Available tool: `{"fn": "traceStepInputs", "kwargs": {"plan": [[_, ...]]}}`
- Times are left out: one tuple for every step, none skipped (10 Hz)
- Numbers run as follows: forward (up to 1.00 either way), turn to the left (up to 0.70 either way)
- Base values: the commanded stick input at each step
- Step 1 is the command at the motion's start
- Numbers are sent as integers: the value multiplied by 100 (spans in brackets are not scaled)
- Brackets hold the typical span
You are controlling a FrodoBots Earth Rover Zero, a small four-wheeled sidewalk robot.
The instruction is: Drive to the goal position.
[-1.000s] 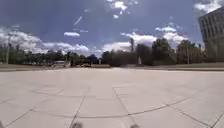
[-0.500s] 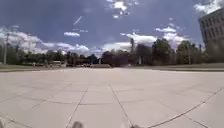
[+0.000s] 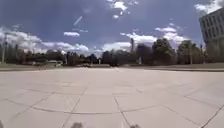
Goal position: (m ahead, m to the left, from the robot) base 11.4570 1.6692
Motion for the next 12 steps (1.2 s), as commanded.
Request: {"fn": "traceStepInputs", "kwargs": {"plan": [[70,0],[70,0],[70,8],[70,26],[70,34],[70,26],[70,16],[70,7],[70,1],[70,0],[70,0],[70,0]]}}
